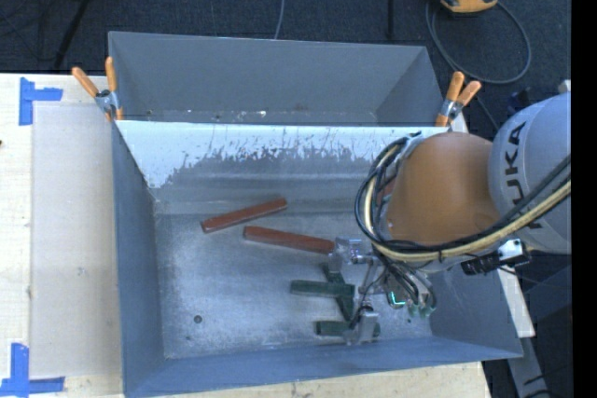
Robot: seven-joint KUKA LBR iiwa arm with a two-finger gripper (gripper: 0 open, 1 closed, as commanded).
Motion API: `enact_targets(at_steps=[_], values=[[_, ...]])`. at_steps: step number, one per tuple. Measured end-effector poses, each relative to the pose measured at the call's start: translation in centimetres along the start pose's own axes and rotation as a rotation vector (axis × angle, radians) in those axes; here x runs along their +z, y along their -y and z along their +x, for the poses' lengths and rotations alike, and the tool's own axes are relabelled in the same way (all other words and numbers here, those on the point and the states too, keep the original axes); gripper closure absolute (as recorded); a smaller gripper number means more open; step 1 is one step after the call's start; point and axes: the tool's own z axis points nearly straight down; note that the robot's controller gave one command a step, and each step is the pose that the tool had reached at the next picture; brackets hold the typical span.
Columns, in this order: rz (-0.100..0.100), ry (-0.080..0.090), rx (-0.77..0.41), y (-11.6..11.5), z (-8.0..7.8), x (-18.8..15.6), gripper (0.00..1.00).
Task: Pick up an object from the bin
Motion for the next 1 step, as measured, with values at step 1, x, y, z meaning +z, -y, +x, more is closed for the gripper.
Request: enact_targets(at_steps=[1], values=[[0.0, 0.008, 0.001, 0.01, -0.19, -0.36, 0.0]])
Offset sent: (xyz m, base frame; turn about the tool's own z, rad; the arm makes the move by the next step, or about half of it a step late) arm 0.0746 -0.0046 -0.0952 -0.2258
